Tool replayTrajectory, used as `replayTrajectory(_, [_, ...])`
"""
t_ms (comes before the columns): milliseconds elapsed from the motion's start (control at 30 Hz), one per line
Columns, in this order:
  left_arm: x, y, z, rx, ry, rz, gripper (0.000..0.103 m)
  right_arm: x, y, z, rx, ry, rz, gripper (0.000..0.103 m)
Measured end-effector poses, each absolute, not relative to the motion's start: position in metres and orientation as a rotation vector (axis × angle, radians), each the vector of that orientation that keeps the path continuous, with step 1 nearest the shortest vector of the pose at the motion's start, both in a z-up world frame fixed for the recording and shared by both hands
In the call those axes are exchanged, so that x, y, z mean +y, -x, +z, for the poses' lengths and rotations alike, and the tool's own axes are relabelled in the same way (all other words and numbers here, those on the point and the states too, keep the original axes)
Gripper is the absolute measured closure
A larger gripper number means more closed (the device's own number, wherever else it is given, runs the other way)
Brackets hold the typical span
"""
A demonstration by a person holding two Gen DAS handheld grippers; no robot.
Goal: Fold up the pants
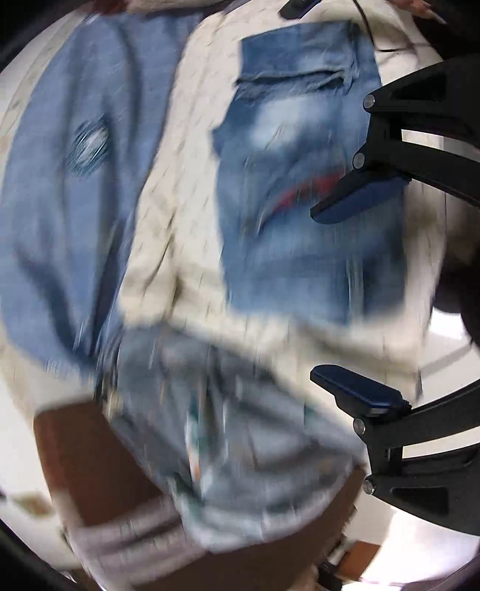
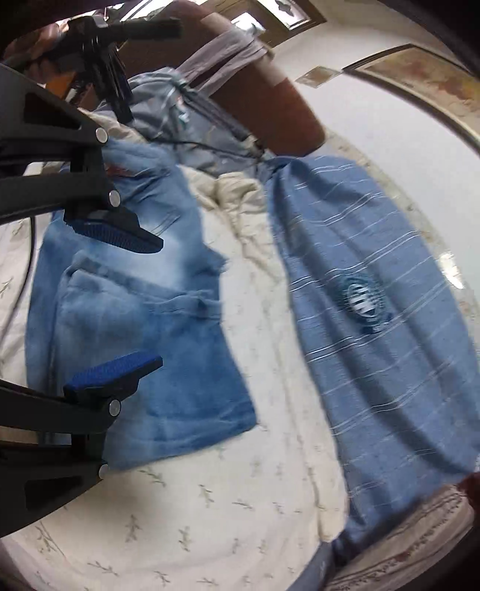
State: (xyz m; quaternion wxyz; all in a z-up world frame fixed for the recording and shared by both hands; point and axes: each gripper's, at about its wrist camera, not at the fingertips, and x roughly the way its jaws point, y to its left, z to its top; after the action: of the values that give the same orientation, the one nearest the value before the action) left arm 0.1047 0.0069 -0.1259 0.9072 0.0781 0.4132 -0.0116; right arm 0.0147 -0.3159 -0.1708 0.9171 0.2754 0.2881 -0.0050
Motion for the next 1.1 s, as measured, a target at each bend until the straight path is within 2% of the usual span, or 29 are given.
replayTrajectory(233, [0.064, -0.092, -0.125, 0.896, -0.09, 0.046, 0.023, -0.324, -0.024, -0.184, 0.698, -0.579, -0.045, 0.044])
replayTrajectory(400, [0.064, -0.086, -0.152, 0.965, -0.06, 0.024, 0.023, -0.313, -0.034, -0.216, 0.933, -0.575, 0.0, 0.044])
replayTrajectory(500, [0.056, -0.088, -0.165, 1.003, -0.024, -0.028, 0.023, -0.305, -0.021, -0.198, 0.866, -0.518, 0.037, 0.044])
replayTrajectory(667, [0.045, -0.093, -0.169, 1.015, -0.009, -0.074, 0.023, -0.318, 0.013, -0.151, 0.617, -0.666, 0.129, 0.044])
replayTrajectory(733, [0.044, -0.098, -0.169, 1.006, 0.0, -0.083, 0.023, -0.318, 0.025, -0.15, 0.498, -0.66, 0.175, 0.04])
replayTrajectory(800, [0.044, -0.102, -0.17, 1.005, 0.01, -0.091, 0.023, -0.317, 0.026, -0.169, 0.515, -0.626, 0.148, 0.04])
replayTrajectory(867, [0.046, -0.105, -0.173, 1.0, 0.032, -0.107, 0.023, -0.317, 0.007, -0.187, 0.665, -0.681, 0.127, 0.039])
replayTrajectory(967, [0.049, -0.11, -0.18, 1.007, 0.075, -0.126, 0.023, -0.309, 0.001, -0.177, 0.59, -0.655, 0.177, 0.039])
replayTrajectory(1100, [0.05, -0.124, -0.197, 1.051, 0.089, -0.105, 0.023, -0.288, -0.011, -0.175, 0.609, -0.653, 0.255, 0.039])
